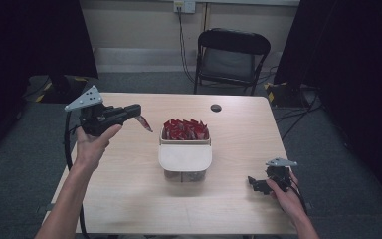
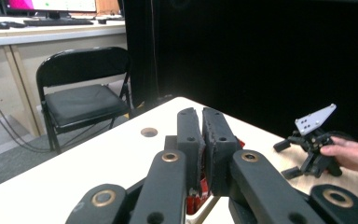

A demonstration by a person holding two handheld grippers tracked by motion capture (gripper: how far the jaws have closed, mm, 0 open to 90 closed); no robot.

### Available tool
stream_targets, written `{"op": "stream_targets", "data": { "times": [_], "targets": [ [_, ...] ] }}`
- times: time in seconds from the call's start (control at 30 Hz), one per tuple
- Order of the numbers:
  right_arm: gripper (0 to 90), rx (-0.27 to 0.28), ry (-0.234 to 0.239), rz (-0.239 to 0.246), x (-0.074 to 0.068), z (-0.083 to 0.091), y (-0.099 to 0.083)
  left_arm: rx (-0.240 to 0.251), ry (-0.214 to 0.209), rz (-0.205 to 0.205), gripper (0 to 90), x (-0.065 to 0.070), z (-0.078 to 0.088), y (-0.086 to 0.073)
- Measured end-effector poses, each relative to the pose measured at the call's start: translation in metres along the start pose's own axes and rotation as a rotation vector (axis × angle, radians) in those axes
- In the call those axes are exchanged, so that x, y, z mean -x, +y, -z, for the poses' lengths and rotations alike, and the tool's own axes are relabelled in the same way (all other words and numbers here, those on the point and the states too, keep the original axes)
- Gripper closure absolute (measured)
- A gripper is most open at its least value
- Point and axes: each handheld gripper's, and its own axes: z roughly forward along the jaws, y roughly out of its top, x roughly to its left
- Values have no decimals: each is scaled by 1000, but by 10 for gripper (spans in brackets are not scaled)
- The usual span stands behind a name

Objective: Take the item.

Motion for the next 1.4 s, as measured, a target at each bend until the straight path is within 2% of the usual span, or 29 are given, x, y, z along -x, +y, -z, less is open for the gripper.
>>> {"op": "stream_targets", "data": {
  "times": [0.47,0.53,0.63,0.97,1.2,1.4],
  "targets": [
    [0,0,3,3,0,0,0,-39,67,13,864,-14,18,-10],
    [0,1,3,4,0,0,0,-40,80,15,865,-17,20,-13],
    [0,0,2,4,0,0,0,-73,109,26,865,-23,20,-20],
    [0,0,2,4,0,0,0,-102,164,72,865,-41,25,-45],
    [0,0,3,4,1,0,0,-126,171,121,865,-53,23,-63],
    [0,0,3,4,1,0,0,-139,175,133,865,-57,15,-72]
  ]
}}
